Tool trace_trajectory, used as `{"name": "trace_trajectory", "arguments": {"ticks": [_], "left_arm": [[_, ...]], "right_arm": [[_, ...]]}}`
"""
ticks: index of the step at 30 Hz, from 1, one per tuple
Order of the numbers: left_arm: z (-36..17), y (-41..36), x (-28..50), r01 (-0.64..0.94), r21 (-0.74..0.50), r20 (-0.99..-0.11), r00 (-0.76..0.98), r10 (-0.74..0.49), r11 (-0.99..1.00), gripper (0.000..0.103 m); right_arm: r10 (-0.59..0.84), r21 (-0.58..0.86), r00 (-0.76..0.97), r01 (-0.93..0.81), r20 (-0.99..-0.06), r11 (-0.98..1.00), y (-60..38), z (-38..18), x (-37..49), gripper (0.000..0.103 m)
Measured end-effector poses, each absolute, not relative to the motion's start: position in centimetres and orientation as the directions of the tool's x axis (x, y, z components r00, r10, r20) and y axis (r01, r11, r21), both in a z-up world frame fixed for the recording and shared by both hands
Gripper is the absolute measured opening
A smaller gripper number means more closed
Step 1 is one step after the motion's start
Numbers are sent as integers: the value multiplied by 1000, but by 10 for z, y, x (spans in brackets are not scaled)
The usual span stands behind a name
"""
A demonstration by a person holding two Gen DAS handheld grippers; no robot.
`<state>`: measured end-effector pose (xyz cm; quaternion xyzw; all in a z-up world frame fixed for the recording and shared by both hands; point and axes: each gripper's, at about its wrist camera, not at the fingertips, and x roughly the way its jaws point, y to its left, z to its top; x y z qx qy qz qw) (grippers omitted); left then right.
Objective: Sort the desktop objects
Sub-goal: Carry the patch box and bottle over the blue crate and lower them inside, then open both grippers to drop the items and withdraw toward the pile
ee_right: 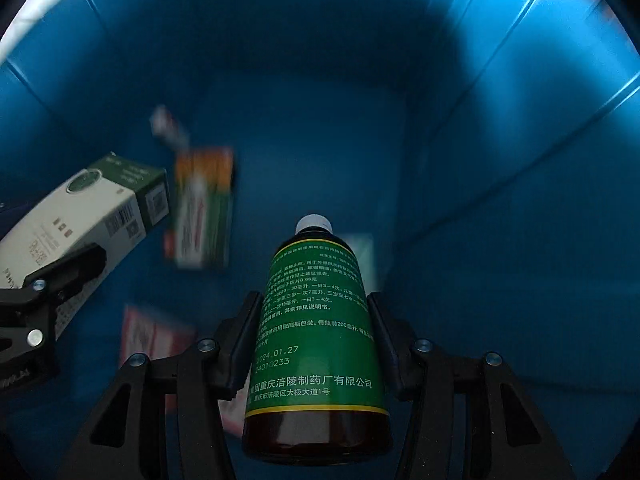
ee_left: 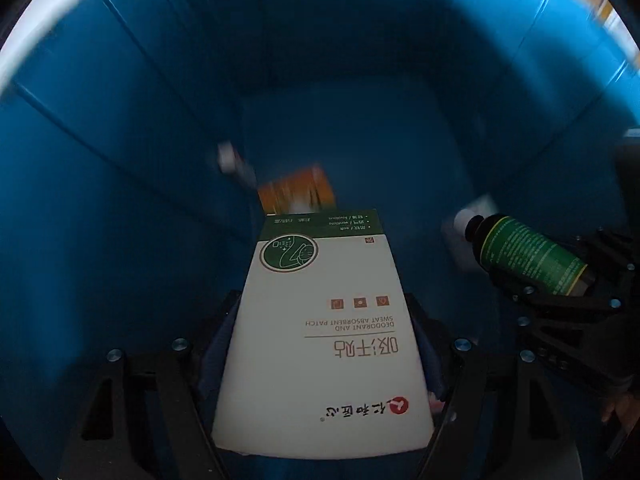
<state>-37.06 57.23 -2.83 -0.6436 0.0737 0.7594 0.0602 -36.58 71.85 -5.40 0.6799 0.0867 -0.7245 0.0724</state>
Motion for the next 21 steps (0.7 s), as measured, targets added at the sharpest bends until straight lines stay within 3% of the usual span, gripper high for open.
{"name": "trace_trajectory", "arguments": {"ticks": [5,14,17,19,21], "left_arm": [[-54,590,-358,-258,77,-995,-88,-56,-963,76],[-64,583,-357,-251,137,-990,-66,-124,-958,80],[-61,583,-359,-254,145,-988,-84,-128,-956,80],[-56,582,-359,-250,151,-986,-106,-128,-957,80],[-49,580,-360,-239,138,-985,-130,-109,-961,80]], "right_arm": [[136,-94,129,291,-982,-952,716,-107,-351,51],[128,-84,133,295,-983,-952,719,-103,-345,52],[105,-69,113,280,-988,-957,721,-95,-346,70],[94,-66,92,274,-991,-959,721,-88,-347,87],[84,-62,66,277,-994,-959,721,-79,-348,87]]}}
